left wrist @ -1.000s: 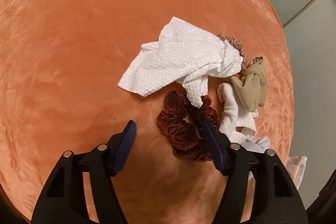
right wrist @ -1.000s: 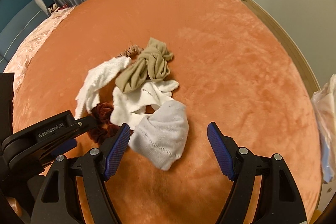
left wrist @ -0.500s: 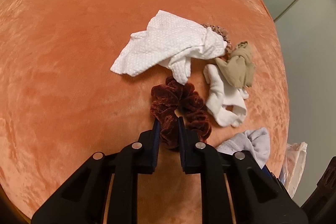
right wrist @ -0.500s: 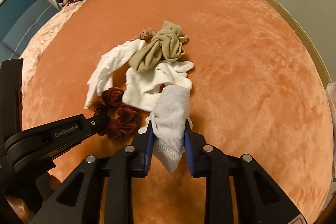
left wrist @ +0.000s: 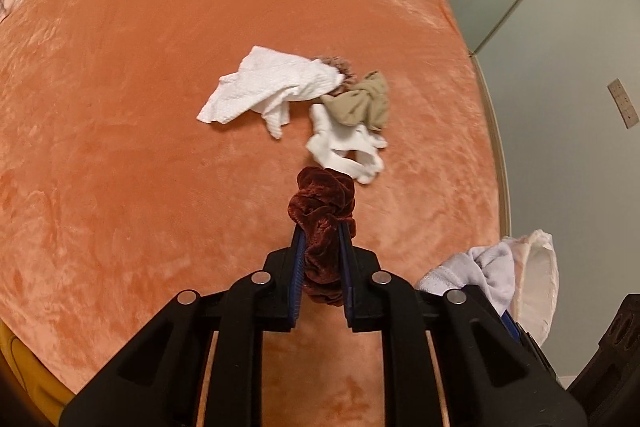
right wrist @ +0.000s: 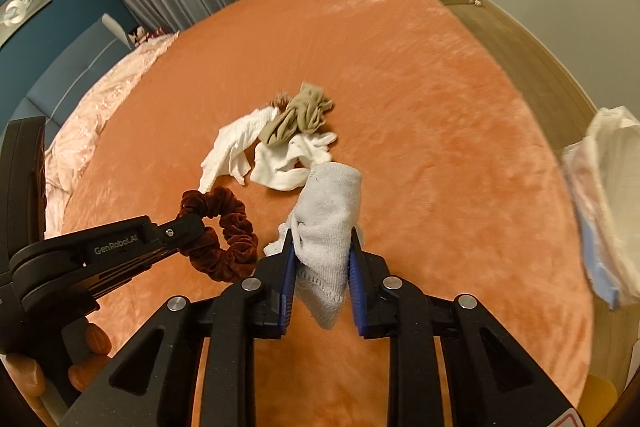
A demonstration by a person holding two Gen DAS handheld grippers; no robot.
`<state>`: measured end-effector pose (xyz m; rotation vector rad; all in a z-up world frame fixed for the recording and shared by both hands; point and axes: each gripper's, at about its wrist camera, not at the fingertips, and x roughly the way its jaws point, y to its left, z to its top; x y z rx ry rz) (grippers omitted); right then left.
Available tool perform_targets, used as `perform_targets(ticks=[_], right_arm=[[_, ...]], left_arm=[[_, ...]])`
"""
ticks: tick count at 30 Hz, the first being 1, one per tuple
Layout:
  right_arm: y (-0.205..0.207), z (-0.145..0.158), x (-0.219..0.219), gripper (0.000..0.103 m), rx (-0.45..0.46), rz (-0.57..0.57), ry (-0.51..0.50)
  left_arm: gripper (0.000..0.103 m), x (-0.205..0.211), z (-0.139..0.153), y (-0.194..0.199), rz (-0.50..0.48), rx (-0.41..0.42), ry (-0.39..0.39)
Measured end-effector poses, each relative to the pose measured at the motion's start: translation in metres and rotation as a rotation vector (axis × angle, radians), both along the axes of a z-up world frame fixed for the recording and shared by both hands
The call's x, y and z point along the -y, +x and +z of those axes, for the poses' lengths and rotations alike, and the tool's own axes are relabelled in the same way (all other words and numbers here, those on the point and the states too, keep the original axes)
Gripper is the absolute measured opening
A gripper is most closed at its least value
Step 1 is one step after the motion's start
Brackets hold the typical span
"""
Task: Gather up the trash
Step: 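Carry the scrunchie and grey sock over the wastebasket with both tools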
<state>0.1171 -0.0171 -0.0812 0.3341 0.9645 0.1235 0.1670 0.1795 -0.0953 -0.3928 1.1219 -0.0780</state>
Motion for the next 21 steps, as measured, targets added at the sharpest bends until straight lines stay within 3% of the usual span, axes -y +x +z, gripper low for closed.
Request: perform_targets(ticks=[11, 21], right_arm=[[-0.045, 0.035, 0.061, 0.022, 0.082, -0.095, 0.02], [-0.078, 0.062, 0.124, 0.022, 0.157, -0.19, -0.007]], left_arm=[[0.015, 0.067, 0.055, -0.034, -0.112, 0.104, 0.014], [0.015, 0.155, 0.084, -0.054, -0.261, 0.152, 0.003]])
